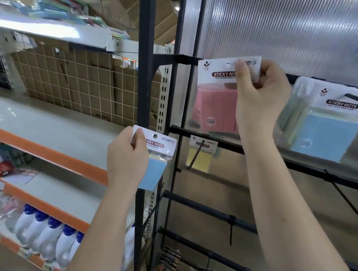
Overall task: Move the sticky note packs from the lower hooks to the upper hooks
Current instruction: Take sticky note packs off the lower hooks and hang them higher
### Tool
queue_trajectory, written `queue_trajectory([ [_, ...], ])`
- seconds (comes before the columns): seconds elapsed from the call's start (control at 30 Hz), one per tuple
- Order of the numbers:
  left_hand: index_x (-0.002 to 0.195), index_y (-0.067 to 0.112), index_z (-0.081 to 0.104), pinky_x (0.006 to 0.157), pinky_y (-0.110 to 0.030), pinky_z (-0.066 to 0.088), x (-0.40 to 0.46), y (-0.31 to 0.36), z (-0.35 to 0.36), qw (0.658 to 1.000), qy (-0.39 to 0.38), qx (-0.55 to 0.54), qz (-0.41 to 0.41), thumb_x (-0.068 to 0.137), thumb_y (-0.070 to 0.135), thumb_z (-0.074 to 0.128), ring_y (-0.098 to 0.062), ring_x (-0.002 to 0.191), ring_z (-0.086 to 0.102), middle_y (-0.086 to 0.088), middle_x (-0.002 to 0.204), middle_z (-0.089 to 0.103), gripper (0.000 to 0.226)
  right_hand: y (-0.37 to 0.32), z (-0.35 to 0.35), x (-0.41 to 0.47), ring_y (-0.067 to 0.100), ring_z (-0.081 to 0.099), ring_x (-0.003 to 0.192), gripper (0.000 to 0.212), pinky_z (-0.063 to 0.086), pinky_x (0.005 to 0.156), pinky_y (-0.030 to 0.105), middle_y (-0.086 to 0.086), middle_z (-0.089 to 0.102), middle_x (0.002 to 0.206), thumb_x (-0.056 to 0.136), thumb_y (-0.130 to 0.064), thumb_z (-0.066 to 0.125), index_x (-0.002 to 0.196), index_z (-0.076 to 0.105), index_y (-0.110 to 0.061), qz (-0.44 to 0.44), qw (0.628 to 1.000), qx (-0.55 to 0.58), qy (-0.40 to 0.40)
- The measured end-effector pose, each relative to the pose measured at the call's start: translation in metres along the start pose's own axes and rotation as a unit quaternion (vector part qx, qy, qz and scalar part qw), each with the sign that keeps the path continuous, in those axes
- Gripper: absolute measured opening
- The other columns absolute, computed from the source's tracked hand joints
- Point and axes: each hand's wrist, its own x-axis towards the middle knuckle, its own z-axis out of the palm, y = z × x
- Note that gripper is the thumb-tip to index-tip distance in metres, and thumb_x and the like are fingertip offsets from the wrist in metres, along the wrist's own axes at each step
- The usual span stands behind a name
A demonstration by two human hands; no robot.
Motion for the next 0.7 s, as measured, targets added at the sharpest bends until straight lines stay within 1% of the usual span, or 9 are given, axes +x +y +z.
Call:
queue_trajectory([
  [0.07,0.088,0.004,0.053,0.049,-0.019,0.042,0.002,-0.001,-0.002,1.000,0.010,-0.010,0.002,0.101,0.030,0.037,-0.003,0.066,0.055,0.015,0.073,0.053,0.033,-0.004,0.007,0.005,0.000,0.067,0.064,0.015,0.052,0.059,0.017,-0.007,0.066,0.081,0.089,-0.025,0.065,0.090,0.061,-0.012,0.017,1.000,0.014,-0.013],
  [0.13,0.086,0.004,0.053,0.054,-0.026,0.044,0.003,-0.002,-0.004,1.000,0.018,-0.016,0.006,0.101,0.029,0.038,-0.003,0.068,0.055,0.013,0.072,0.054,0.033,-0.005,0.013,0.008,-0.002,0.067,0.062,0.018,0.051,0.057,0.015,-0.009,0.066,0.078,0.089,-0.024,0.066,0.094,0.064,-0.007,0.026,0.999,0.015,-0.015],
  [0.23,0.086,0.007,0.053,0.052,-0.023,0.043,0.005,-0.003,-0.006,1.000,0.025,-0.011,0.007,0.100,0.030,0.038,-0.001,0.066,0.055,0.015,0.071,0.054,0.032,0.000,0.017,0.013,-0.008,0.063,0.059,0.017,0.049,0.054,0.012,-0.012,0.063,0.072,0.088,-0.022,0.067,0.094,0.065,-0.006,0.037,0.999,-0.002,-0.009],
  [0.37,0.085,0.008,0.052,0.048,-0.018,0.040,0.006,-0.004,-0.008,1.000,0.024,-0.003,0.004,0.100,0.032,0.037,-0.003,0.067,0.057,0.015,0.073,0.054,0.031,0.011,0.019,0.016,0.000,0.064,0.062,0.014,0.052,0.058,0.019,-0.011,0.063,0.070,0.086,-0.025,0.068,0.086,0.064,-0.011,0.055,0.998,-0.029,0.000],
  [0.47,0.087,0.010,0.052,0.050,-0.019,0.043,0.006,-0.006,-0.008,1.000,0.021,0.000,0.003,0.100,0.033,0.037,-0.003,0.068,0.057,0.016,0.074,0.054,0.031,0.019,0.021,0.018,-0.001,0.056,0.059,0.015,0.046,0.054,0.015,-0.013,0.058,0.066,0.087,-0.026,0.068,0.077,0.058,-0.019,0.070,0.997,-0.046,0.002],
  [0.57,0.087,0.010,0.052,0.051,-0.020,0.045,0.005,-0.006,-0.007,1.000,0.019,0.005,0.005,0.101,0.033,0.037,0.000,0.066,0.056,0.016,0.073,0.053,0.031,0.022,0.023,0.019,-0.006,0.050,0.055,0.023,0.039,0.053,0.009,-0.014,0.052,0.061,0.088,-0.025,0.066,0.072,0.049,-0.025,0.067,0.995,-0.072,0.005],
  [0.63,0.088,0.009,0.052,0.050,-0.019,0.044,0.005,-0.005,-0.007,1.000,0.018,0.006,0.006,0.101,0.033,0.037,0.001,0.066,0.056,0.017,0.073,0.053,0.031,0.023,0.025,0.022,-0.015,0.046,0.052,0.032,0.036,0.052,0.006,-0.015,0.043,0.058,0.089,-0.023,0.064,0.067,0.041,-0.027,0.057,0.993,-0.104,0.002],
  [0.67,0.089,0.009,0.052,0.051,-0.019,0.044,0.005,-0.005,-0.007,1.000,0.017,0.004,0.006,0.101,0.033,0.037,0.001,0.067,0.056,0.018,0.073,0.053,0.031,0.024,0.026,0.023,-0.017,0.044,0.052,0.037,0.035,0.052,0.006,-0.015,0.040,0.058,0.090,-0.022,0.063,0.066,0.036,-0.028,0.055,0.992,-0.117,0.001],
  [0.7,0.090,0.009,0.053,0.051,-0.018,0.045,0.005,-0.004,-0.007,1.000,0.017,0.003,0.005,0.101,0.033,0.037,0.001,0.067,0.056,0.018,0.074,0.053,0.031,0.025,0.027,0.025,-0.015,0.045,0.054,0.037,0.034,0.052,0.007,-0.015,0.038,0.059,0.090,-0.023,0.062,0.066,0.035,-0.029,0.054,0.990,-0.129,0.001],
])
